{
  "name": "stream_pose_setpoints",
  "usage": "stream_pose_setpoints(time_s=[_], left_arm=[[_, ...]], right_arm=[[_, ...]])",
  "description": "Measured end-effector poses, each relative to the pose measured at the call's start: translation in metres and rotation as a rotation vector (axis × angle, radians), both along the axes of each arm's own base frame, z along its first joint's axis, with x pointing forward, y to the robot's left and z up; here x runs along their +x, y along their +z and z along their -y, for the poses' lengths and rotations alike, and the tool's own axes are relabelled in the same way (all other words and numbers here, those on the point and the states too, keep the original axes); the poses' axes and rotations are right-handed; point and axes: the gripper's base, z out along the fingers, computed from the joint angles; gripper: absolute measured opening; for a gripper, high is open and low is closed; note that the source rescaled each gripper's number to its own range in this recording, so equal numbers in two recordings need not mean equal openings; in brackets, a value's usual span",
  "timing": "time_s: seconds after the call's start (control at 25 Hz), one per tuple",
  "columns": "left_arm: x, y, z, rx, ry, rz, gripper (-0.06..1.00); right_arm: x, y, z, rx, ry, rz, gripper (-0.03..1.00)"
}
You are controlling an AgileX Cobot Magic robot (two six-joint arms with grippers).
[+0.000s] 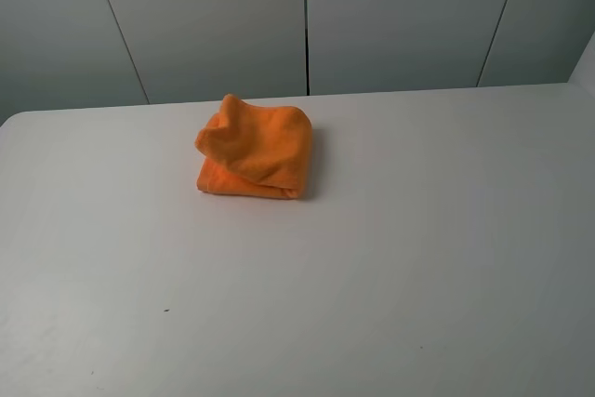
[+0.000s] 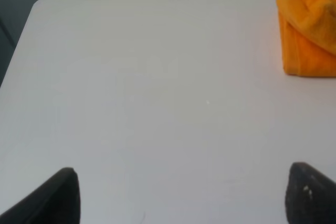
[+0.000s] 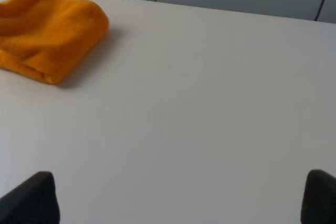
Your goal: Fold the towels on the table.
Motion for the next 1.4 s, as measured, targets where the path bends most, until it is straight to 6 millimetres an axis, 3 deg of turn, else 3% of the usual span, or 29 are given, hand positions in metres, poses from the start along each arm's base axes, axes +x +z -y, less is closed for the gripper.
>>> stream_pose_setpoints(time_s=[0.4, 1.4], left_arm=[[0.0002, 0.0003, 0.0015, -0.038, 0.002, 0.006, 1.00], [0.0034, -0.0031, 0.0015, -0.041, 0.002, 0.009, 1.00]], right_arm=[[-0.0004, 0.0000, -0.0007, -0.013, -0.270, 0.004, 1.00], [-0.0005, 0.0000, -0.0008, -0.013, -0.274, 0.004, 1.00]])
